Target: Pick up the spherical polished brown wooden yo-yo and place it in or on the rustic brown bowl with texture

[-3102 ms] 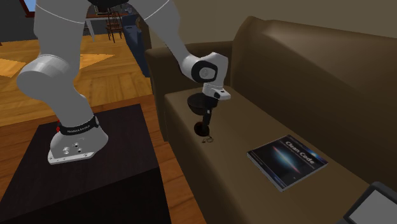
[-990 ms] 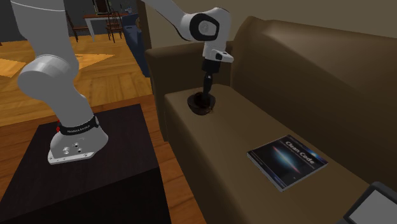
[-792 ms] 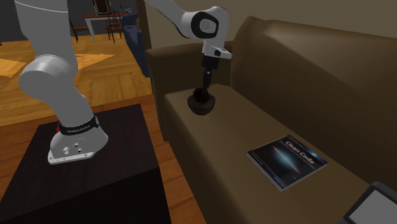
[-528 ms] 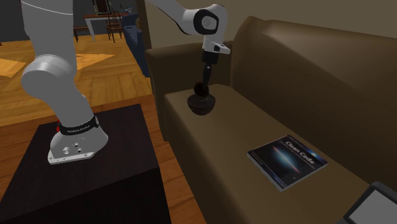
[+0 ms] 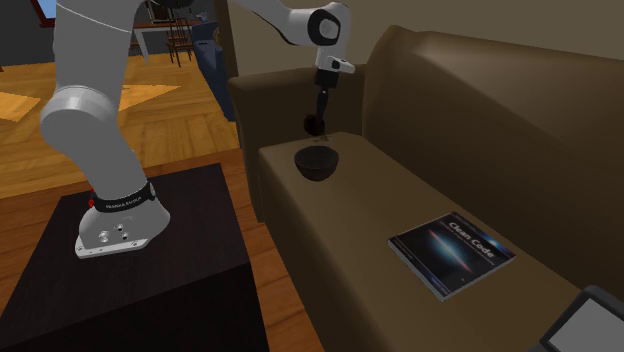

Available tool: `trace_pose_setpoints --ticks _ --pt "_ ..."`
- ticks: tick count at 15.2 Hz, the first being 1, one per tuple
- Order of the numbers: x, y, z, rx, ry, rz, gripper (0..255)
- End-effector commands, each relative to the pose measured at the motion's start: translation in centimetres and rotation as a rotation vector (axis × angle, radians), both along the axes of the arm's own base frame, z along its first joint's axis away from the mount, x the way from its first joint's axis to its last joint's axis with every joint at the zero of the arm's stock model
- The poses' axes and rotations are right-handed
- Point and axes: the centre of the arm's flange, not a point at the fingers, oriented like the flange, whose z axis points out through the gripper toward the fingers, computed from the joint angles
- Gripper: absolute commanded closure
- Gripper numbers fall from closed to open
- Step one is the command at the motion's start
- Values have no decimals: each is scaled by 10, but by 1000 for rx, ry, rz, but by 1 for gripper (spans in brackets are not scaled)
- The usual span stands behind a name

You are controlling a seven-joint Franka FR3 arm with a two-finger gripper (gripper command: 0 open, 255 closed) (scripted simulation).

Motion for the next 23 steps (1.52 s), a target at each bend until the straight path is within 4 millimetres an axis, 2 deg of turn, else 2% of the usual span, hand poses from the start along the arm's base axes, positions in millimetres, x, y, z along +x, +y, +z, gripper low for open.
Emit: trace_pose_setpoints --ticks 1,3,18,23 --pt "13 25 -1 0 0 -1 255" --pt "26 56 0 0 0 -1 255" --pt "26 56 -79 0 0 -1 255" --pt "26 56 -83 0 0 -1 255"
